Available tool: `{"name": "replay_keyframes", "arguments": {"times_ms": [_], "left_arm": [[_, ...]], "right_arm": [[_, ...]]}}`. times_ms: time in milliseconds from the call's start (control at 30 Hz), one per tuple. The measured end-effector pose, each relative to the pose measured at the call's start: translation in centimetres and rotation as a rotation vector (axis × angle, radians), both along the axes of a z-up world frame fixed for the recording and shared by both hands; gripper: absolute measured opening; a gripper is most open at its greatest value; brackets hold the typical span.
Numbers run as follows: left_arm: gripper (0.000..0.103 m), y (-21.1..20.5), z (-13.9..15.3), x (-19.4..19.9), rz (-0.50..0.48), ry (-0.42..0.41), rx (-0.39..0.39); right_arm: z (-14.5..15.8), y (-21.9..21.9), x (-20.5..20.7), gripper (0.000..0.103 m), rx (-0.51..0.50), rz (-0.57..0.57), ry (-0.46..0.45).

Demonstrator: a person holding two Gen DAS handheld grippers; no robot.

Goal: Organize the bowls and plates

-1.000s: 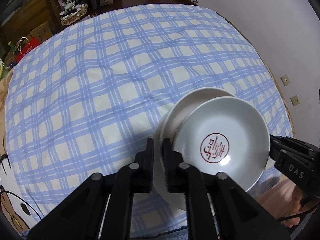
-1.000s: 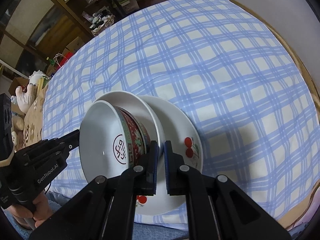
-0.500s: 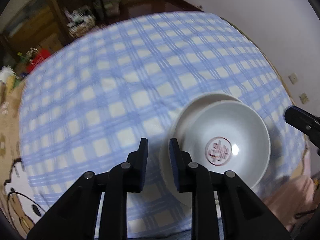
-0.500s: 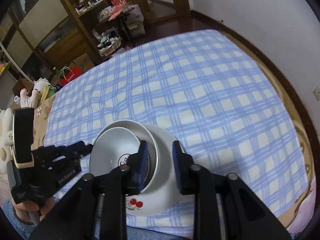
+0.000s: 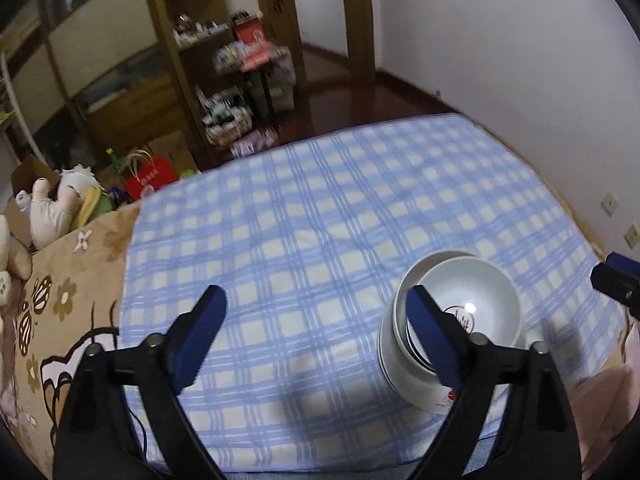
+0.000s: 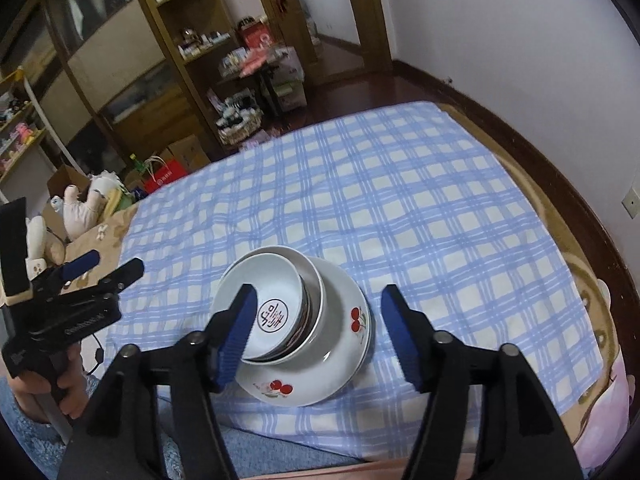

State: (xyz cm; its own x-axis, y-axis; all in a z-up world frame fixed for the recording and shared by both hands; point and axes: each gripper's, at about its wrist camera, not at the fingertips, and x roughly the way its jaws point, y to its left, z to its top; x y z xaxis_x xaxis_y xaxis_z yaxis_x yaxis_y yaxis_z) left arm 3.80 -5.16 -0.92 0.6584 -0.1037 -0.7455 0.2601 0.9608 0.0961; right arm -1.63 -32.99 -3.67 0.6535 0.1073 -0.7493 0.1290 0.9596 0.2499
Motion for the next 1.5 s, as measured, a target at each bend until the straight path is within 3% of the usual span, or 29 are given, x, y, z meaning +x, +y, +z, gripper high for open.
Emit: {"name": "replay_keyframes", "arguments": {"times_ms": [200, 333, 400, 567, 1000, 1500], "left_arm": [[0.098, 1.3, 2.3, -4.6, 0.011, -0.154, -0.049], [0.099, 2.2, 3.0, -7.3, 0.012, -0.258, -0.087], [0.102, 2.6, 3.2, -8.6, 0.021, -0.309, -0.092], [0.102, 2.7, 2.8, -10.7, 0.013, -0.390, -0.049], [0.102, 1.9, 0.1, -9.6, -0.020, -0.325, -0.049], [0.102, 1.1, -2.0, -7.6, -0.032, -0.233, -0.057]], "right_arm": [[1.9, -0.1, -3.6, 0.088, -0.035, -0.014, -0.114], [2.8, 0.2, -5.5, 0.091, -0.070, -0.020, -0.186], [3.1, 0.3, -6.4, 0.103, -0.079, -0.023, -0.217], [2.7, 1.1, -7.7, 0.103, -0.097, -0.020, -0.298], [-0.1, 3.0, -8.0, 0.103, -0.190, -0.036, -0.373], [-2.4, 2.5, -6.9, 0.103, -0.189, -0.054, -0.313]]}}
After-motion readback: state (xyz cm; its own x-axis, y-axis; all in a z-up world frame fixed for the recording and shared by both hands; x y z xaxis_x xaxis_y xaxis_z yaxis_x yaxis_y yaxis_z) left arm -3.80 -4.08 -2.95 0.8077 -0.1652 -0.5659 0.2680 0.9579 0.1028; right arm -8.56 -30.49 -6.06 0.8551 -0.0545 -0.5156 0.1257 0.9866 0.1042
